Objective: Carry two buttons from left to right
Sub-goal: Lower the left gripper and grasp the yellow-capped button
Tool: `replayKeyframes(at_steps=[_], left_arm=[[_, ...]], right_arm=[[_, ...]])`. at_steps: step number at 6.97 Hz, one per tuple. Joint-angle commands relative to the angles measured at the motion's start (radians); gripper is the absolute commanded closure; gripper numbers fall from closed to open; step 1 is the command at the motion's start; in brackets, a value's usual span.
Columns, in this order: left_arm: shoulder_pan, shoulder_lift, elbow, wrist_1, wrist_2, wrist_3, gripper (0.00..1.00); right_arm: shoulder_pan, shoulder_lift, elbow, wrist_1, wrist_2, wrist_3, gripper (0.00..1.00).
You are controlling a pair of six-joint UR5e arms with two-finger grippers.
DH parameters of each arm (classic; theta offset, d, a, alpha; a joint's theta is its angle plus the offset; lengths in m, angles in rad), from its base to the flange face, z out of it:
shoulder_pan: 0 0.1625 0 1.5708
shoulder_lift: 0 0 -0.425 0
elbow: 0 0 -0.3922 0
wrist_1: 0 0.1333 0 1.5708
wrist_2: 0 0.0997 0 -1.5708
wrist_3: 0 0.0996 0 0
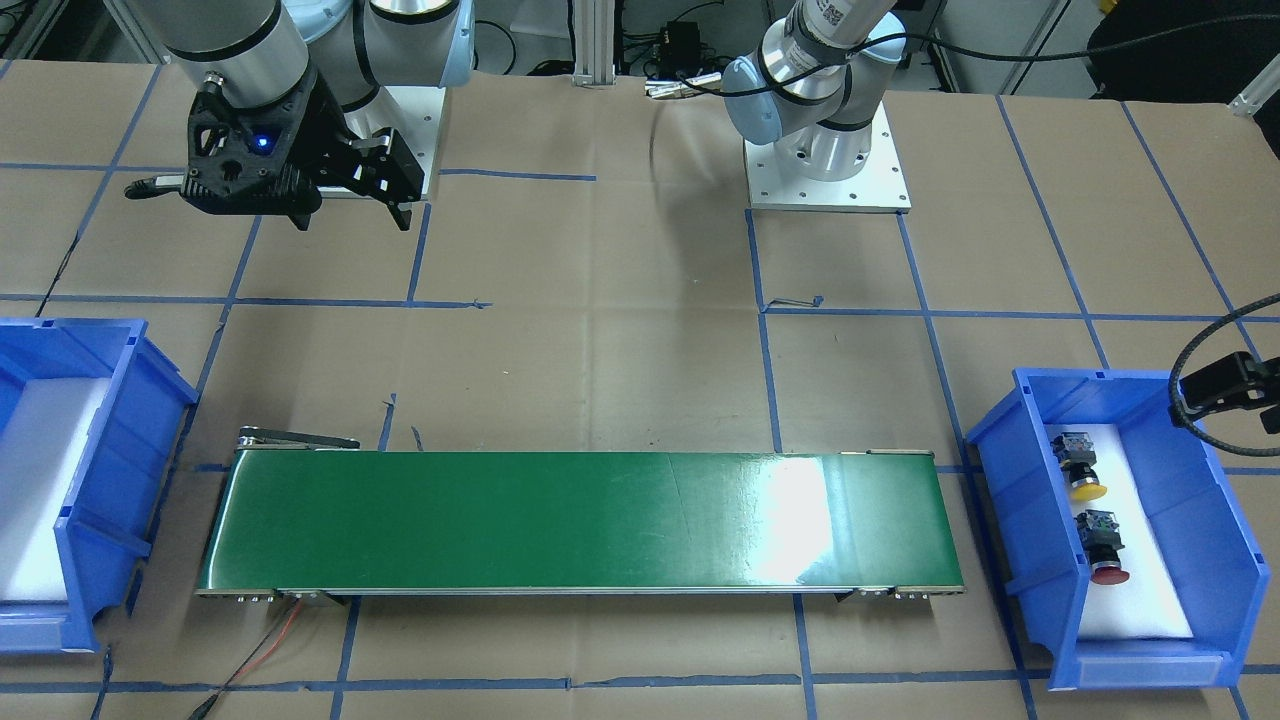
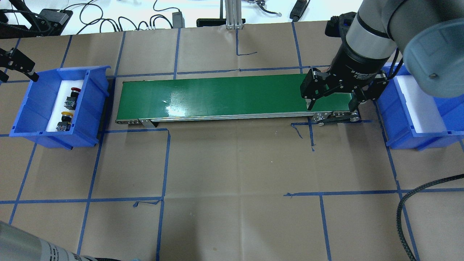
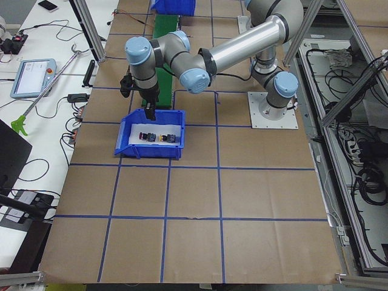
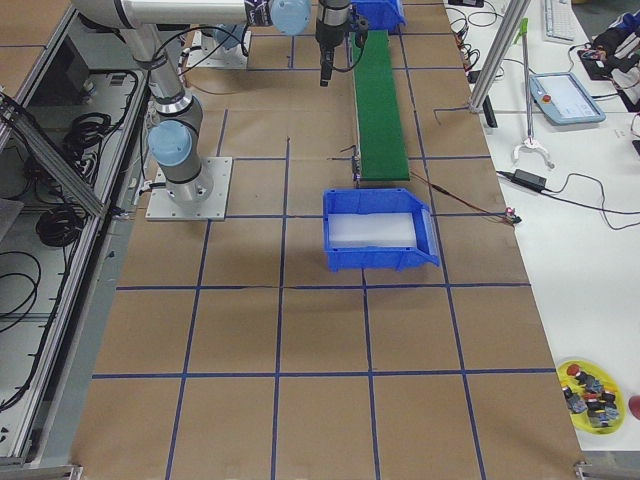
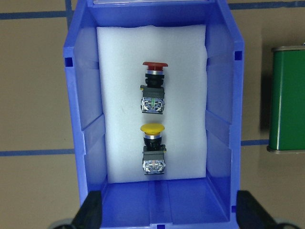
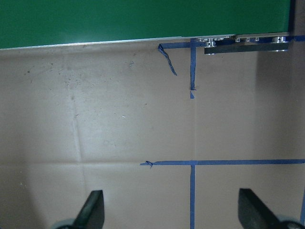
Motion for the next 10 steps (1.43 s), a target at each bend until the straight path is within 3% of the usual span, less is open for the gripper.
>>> replayKeyframes(at_steps=[1, 5, 7, 10], left_arm=[[0.010, -0.016, -0.084, 0.083, -0.001, 0.013, 0.00], [0.014, -0.019, -0.296, 0.315, 0.000, 0.013, 0.00], [0.014, -0.033, -0.415, 0.497, 0.002, 0.016, 0.00], [0.057, -0.056, -0.437, 0.525, 0.000, 0.012, 0.00]], right_arm=[[0.000, -0.001, 0.000, 0.001, 0.000, 0.000, 0.00], [0.000, 0.001, 0.000, -0.001, 0.000, 0.000, 0.00], [0.000, -0.001, 0.000, -0.001, 0.000, 0.002, 0.00], [0.000, -0.001, 0.000, 0.001, 0.002, 0.002, 0.00]])
